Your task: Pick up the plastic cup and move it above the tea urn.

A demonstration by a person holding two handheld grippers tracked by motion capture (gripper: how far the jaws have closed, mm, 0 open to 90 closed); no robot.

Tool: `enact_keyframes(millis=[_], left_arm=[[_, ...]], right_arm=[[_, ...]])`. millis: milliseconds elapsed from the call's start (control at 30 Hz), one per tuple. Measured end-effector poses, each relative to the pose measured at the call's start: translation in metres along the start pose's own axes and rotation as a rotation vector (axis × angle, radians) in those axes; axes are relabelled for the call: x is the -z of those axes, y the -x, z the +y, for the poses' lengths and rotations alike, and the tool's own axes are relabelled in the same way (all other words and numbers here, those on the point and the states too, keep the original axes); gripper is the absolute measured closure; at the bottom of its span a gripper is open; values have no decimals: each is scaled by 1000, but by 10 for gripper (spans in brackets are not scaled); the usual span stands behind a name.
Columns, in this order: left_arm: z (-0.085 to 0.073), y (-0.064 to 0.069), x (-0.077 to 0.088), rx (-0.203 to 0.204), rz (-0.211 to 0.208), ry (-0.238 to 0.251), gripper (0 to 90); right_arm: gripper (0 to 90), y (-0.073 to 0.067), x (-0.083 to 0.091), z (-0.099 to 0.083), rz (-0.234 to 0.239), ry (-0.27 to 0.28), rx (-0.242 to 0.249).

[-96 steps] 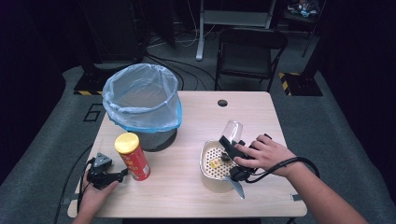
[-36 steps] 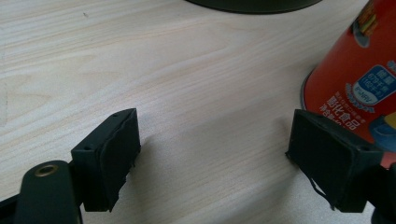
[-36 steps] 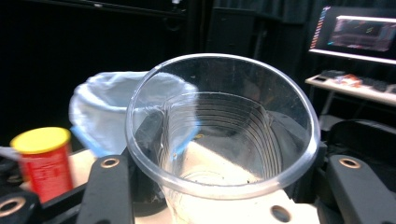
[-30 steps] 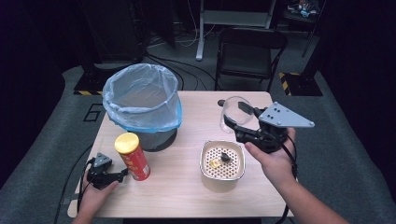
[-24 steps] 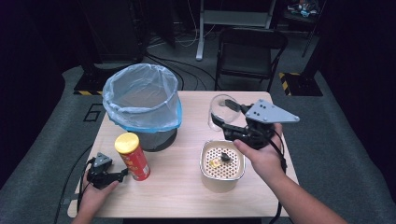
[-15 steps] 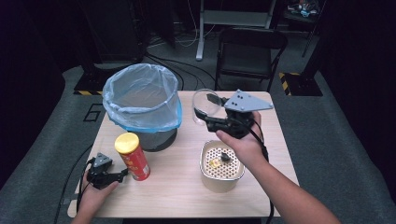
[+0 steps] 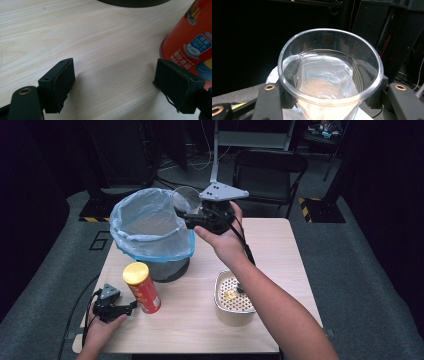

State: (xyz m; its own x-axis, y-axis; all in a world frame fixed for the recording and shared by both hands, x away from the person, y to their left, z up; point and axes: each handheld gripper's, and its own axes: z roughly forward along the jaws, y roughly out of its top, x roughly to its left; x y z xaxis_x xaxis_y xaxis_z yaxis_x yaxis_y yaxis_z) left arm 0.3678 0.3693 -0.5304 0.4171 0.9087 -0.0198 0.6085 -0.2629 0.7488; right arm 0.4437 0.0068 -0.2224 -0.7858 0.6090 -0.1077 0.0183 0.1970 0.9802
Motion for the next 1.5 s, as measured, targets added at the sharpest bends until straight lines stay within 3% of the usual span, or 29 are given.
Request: enact_keyframes(millis=[200, 300, 367, 500, 633, 767, 933, 1033, 1200, 1467, 1500], left_arm=[[-1, 0, 2, -14, -10, -10, 168], [-1, 0, 2, -15, -11, -10, 167], [-1, 0, 2, -15, -12, -11, 165], [0, -1, 2, -18, -17, -12, 158], [0, -1, 2, -17, -16, -8, 159], [-1, -1, 1, -11, -20, -7, 161], [-1, -1, 2, -14, -19, -7, 162], [-1, -1, 2, -15, -19, -7, 161], [-1, -1, 1, -15, -18, -6, 161], [0, -1, 2, -19, -20, -8, 162], [-1, -1, 0, -15, -14, 8, 162]], right_arm=[[391, 4, -34, 7, 16, -18, -1], [386, 2, -53, 5, 21, -36, -36], [379, -2, -64, 3, 7, -56, -10], [374, -5, -79, 0, 0, -97, 11], [374, -2, -92, -2, -1, -111, -22], [367, 2, -106, -3, -1, -142, -20], [220, 7, -119, -11, -2, -164, -51], [146, 6, -120, -13, -29, -154, -38], [136, 4, -108, -9, -37, -97, -47], [137, 9, -65, -3, -34, -58, -30], [138, 9, -58, -2, -33, -63, -28]])
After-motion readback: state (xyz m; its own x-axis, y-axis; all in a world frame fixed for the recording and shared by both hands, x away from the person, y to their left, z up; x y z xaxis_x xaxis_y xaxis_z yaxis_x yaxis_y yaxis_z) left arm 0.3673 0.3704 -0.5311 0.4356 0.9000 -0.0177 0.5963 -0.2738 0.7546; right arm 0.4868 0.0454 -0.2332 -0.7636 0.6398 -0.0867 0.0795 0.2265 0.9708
